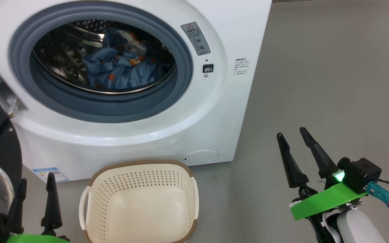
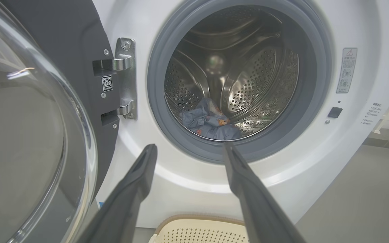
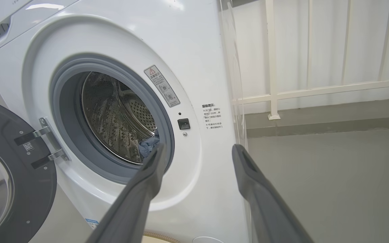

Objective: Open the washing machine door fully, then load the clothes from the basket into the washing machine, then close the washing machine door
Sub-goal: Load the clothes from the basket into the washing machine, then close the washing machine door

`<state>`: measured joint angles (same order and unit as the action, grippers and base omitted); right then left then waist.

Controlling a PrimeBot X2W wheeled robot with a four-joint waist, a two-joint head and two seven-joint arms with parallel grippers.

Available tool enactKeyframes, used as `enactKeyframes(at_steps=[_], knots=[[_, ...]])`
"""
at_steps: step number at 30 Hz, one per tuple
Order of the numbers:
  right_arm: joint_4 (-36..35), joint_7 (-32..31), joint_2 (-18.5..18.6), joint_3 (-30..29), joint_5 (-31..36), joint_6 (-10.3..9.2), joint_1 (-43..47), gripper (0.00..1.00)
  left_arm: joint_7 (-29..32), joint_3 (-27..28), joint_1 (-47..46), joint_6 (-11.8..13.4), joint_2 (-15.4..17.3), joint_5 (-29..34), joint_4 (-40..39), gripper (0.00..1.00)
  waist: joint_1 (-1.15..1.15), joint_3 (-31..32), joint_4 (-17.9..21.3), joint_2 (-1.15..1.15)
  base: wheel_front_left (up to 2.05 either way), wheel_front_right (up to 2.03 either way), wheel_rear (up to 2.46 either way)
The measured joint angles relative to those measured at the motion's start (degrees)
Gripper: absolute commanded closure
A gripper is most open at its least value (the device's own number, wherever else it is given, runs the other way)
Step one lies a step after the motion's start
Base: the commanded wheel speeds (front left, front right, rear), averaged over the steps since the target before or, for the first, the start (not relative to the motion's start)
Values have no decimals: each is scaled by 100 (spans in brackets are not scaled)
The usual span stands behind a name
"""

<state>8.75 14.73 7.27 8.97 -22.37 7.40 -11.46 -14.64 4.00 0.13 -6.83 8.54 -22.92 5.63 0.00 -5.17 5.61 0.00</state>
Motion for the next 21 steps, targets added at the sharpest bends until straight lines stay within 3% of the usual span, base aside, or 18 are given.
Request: enactKeyframes(at_steps=[21], knots=[[-15,0,7,26,-1,0,17,0,0,38,11,-8,46,-43,9,0,0,-60,-7,0,0,0,0]])
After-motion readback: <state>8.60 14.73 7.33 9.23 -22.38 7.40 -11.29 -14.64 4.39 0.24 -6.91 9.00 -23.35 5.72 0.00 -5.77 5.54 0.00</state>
